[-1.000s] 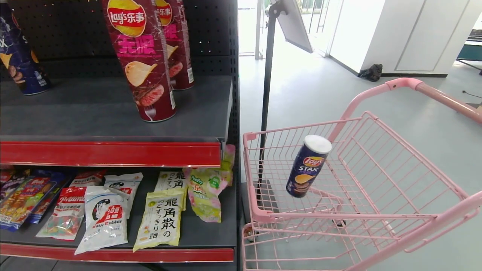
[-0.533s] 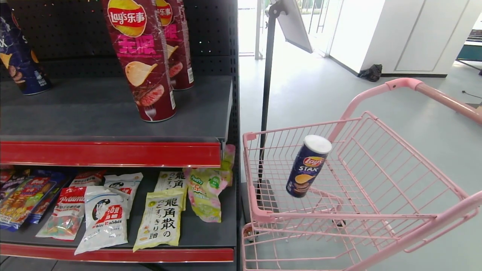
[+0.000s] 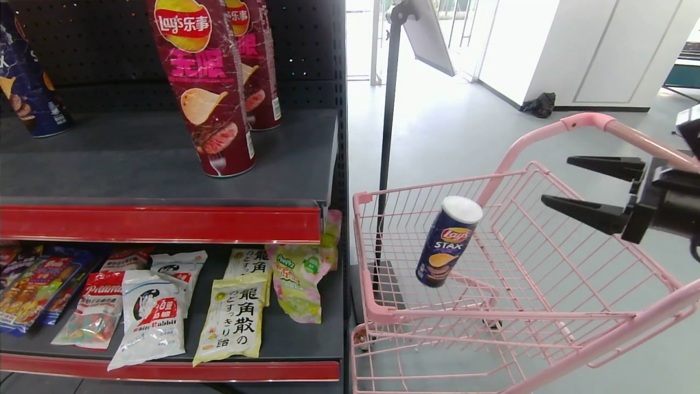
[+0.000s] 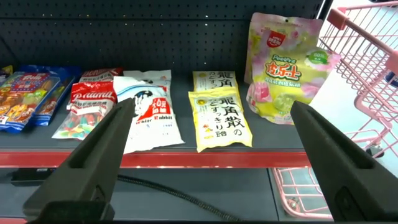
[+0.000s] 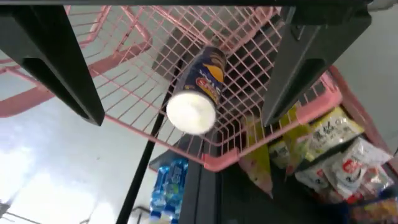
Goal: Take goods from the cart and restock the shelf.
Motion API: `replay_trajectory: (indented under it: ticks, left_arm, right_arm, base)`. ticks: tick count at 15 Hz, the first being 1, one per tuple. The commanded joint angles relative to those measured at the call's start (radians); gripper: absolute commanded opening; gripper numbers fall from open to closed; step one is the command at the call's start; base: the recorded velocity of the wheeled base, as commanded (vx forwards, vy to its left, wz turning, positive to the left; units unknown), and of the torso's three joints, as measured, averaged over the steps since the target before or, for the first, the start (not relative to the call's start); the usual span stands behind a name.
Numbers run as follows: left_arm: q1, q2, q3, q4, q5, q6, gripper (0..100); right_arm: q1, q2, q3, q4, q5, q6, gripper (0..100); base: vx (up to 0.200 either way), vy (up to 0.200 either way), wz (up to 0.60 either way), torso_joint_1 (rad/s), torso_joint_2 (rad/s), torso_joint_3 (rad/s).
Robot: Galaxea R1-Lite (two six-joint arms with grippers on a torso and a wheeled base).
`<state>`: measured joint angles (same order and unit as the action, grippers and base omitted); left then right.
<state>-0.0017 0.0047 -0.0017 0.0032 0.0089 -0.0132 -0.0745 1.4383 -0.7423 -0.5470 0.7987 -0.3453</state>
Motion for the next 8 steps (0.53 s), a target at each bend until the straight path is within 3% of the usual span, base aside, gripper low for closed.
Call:
replay_trajectory:
  ticks: [1,8]
  left_arm:
    - [0.000,0.001,0.000,0.000,0.000,-0.001,100]
    - [0.000,0.001,0.000,0.000,0.000,-0.001,100]
  right_arm:
    - [-0.047,0.246,-0.046,-0.014,0.074,-0.072,100]
    - [-0.030,0.481,-0.124,-0.014,0.077,-0.119,100]
  base:
    - [0.000,0.000,0.00,0.000,0.00,0.000]
    - [0.000,0.000,0.00,0.000,0.00,0.000]
